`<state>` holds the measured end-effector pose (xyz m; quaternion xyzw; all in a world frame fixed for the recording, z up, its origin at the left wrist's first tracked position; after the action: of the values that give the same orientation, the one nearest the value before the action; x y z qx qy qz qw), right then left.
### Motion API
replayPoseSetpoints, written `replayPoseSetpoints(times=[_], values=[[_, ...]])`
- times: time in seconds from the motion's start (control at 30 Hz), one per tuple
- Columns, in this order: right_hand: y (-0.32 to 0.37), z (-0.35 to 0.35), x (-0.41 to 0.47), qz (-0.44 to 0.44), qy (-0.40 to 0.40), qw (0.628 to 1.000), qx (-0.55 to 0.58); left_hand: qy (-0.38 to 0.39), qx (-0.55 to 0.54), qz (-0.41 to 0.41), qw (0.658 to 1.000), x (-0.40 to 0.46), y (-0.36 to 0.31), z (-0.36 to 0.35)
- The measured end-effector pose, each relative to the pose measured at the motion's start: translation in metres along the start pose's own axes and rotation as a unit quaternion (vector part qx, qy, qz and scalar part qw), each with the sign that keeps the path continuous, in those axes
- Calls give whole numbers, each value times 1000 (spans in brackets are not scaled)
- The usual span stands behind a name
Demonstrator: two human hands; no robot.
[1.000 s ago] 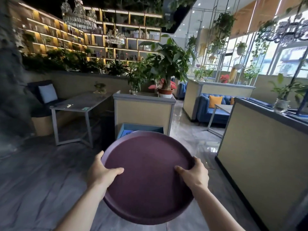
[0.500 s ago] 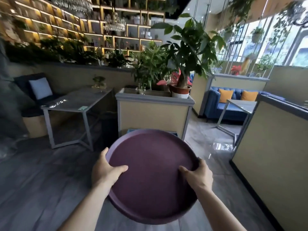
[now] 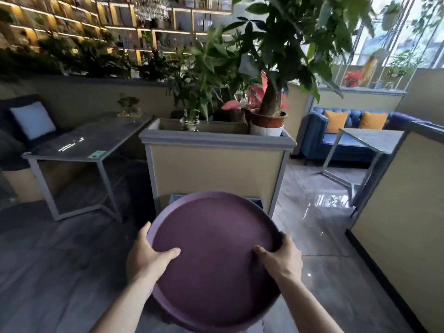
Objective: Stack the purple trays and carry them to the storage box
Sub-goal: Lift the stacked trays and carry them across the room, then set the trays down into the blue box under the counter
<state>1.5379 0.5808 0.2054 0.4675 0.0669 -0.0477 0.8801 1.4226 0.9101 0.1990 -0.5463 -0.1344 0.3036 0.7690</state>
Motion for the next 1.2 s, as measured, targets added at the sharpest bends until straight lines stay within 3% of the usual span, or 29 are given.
replayPoseSetpoints(times=[0.3, 0.73, 1.2], values=[[-17, -38, 155, -32, 45, 998, -37, -16, 61, 81, 995, 117, 28, -81], [-85, -125, 240, -114, 101, 984, -93, 19, 112, 196, 974, 206, 124, -136], [-118, -192, 306, -168, 101, 965, -176, 45, 208, 196, 957, 287, 170, -180]])
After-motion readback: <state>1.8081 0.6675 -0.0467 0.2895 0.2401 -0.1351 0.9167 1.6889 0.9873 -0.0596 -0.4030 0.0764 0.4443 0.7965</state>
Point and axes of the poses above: each hand's wrist, its own x-axis towards the middle knuckle, its own z-axis out of the back of the hand, y = z × x, the point moved 7 cm from there along x, towards the middle knuckle, and after that the axes turned 10 degrees about y, right-handed, at the moved point
